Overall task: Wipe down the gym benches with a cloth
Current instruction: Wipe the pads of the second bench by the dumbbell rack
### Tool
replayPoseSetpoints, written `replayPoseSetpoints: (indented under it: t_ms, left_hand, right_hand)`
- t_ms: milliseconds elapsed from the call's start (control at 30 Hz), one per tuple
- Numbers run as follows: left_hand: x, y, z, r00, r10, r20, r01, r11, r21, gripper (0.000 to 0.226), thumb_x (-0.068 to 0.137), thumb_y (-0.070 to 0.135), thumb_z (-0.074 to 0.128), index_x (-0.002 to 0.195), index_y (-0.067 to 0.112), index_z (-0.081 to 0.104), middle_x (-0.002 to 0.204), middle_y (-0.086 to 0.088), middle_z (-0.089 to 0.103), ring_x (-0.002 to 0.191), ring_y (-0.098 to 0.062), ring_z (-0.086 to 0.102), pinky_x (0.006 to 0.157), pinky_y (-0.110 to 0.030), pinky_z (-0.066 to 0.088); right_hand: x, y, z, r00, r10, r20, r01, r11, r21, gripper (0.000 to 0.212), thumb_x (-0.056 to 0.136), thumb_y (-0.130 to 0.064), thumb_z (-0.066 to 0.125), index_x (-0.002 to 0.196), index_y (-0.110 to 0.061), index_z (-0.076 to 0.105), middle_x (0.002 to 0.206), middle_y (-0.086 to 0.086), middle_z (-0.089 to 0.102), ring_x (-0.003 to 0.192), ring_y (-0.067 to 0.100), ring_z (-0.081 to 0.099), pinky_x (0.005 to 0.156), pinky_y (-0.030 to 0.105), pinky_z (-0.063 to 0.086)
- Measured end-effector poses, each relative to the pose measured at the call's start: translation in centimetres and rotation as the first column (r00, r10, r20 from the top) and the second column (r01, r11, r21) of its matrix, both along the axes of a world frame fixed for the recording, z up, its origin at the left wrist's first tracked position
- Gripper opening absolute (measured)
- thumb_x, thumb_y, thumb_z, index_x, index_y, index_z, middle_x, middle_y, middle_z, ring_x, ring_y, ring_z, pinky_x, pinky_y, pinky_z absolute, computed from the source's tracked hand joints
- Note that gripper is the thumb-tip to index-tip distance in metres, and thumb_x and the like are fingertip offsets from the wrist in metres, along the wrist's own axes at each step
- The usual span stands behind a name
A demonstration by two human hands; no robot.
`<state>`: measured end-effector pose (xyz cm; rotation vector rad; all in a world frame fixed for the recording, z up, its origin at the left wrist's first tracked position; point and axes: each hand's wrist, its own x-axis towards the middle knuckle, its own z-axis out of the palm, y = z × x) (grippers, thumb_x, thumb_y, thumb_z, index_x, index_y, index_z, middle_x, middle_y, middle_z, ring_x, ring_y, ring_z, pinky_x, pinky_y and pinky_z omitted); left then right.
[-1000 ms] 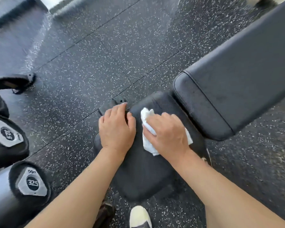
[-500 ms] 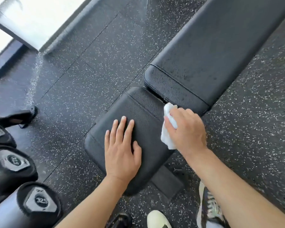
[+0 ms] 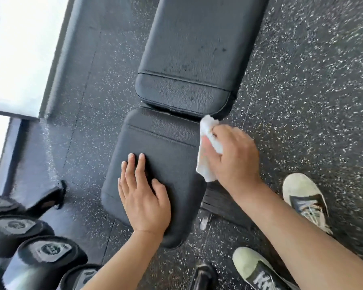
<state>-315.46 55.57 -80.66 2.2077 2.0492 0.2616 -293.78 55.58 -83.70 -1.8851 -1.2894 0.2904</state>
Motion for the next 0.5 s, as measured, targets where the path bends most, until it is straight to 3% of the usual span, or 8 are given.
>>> replayPoseSetpoints:
  t_ms: [133, 367, 500]
  left_hand:
    - [0.3, 0.1, 0.1, 1.000, 0.006, 0.014, -0.006, 1.000, -0.014, 0.065, 0.095, 0.027, 0.039, 0.159, 0.020, 0.036, 0.170, -0.001, 0.028, 0.159, -0.024, 0.018, 0.129, -0.050, 0.016]
    - [0.4, 0.0, 0.4, 1.000, 0.016, 0.007, -0.015, 0.999, -0.028, 0.066, 0.094, 0.028, 0.038, 0.159, 0.019, 0.037, 0.170, -0.003, 0.029, 0.159, -0.025, 0.020, 0.129, -0.051, 0.016]
    - [0.6, 0.2, 0.4, 1.000, 0.017, 0.006, -0.017, 1.000, -0.025, 0.067, 0.093, 0.029, 0.038, 0.159, 0.018, 0.039, 0.170, -0.003, 0.030, 0.158, -0.026, 0.021, 0.129, -0.050, 0.016]
  right_hand:
    - [-0.9, 0.6, -0.1, 0.926, -0.246, -0.287, 0.212, 0.967, -0.144, 0.016, 0.098, -0.021, 0.067, 0.090, -0.014, 0.055, 0.076, -0.010, 0.046, 0.070, 0.013, 0.038, 0.064, 0.029, 0.024]
    - [-9.7, -7.8, 1.5, 0.774, -0.319, -0.546, 0.225, 0.946, -0.234, 0.032, 0.104, -0.038, 0.052, 0.081, -0.024, 0.034, 0.069, -0.010, 0.038, 0.066, 0.019, 0.039, 0.062, 0.039, 0.035]
    - [-14.9, -12.7, 1.9, 0.696, -0.388, -0.604, 0.215, 0.916, -0.340, 0.034, 0.102, -0.054, 0.047, 0.080, -0.031, 0.034, 0.067, -0.006, 0.046, 0.065, 0.017, 0.046, 0.062, 0.042, 0.045]
